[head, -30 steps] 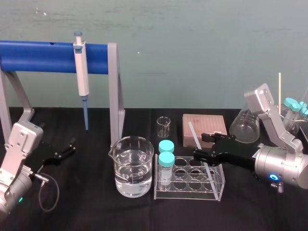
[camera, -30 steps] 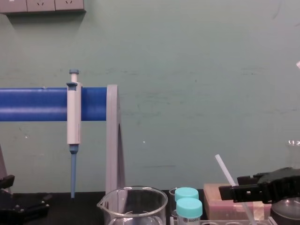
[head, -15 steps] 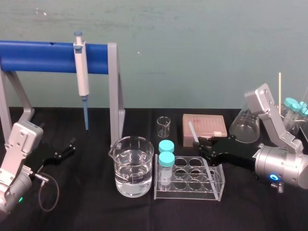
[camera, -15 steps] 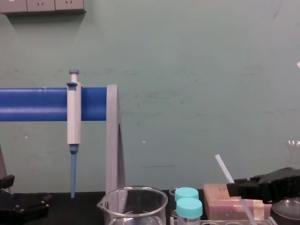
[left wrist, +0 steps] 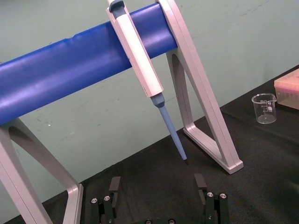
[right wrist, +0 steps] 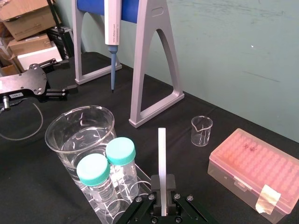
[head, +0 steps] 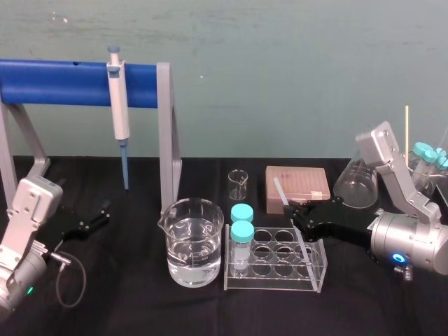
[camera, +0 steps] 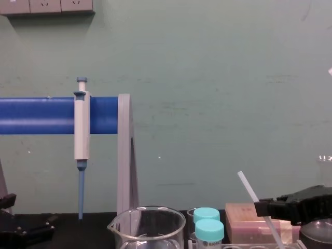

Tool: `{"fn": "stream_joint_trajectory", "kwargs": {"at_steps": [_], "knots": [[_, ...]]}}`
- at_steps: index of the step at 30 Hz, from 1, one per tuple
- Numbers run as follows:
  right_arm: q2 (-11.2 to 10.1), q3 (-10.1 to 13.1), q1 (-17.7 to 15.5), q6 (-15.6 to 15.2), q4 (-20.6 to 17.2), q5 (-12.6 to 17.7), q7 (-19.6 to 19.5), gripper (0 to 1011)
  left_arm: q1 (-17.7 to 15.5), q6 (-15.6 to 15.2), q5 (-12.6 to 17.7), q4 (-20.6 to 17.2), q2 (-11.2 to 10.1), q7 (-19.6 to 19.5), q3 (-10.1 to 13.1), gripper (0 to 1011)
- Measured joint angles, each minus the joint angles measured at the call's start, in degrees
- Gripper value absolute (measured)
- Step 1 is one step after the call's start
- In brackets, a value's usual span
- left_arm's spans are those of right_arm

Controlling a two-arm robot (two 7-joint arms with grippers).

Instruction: Pick up the stirring rod with one hand, then place it down.

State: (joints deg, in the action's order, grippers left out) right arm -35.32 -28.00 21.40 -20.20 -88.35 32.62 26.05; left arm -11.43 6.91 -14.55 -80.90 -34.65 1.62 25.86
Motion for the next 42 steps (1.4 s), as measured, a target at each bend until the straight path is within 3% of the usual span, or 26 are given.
{"fn": "stream_joint_trajectory", "kwargs": {"at_steps": [5,15,18,26,32,42], "knots": [[0.07,0.2,-0.28,0.71,-0.01,0.0,-0.08,66,0.0,0.0,0.0,0.0,0.0,0.0,0.0,1000],[1.93,4.17,-5.11,13.21,-0.94,-0.94,-1.02,66,0.0,0.0,0.0,0.0,0.0,0.0,0.0,1000],[2.18,5.09,-6.16,15.08,-1.1,-0.88,-0.84,66,0.0,0.0,0.0,0.0,0.0,0.0,0.0,1000],[2.93,9.1,-9.58,19.4,-3.05,3.1,1.86,66,0.0,0.0,0.0,0.0,0.0,0.0,0.0,1000],[3.24,11.33,-9.54,21.96,-4.95,5.71,3.6,66,0.0,0.0,0.0,0.0,0.0,0.0,0.0,1000],[3.61,13.02,-6.92,25.26,-5.89,5.81,4.16,66,0.0,0.0,0.0,0.0,0.0,0.0,0.0,1000]]}}
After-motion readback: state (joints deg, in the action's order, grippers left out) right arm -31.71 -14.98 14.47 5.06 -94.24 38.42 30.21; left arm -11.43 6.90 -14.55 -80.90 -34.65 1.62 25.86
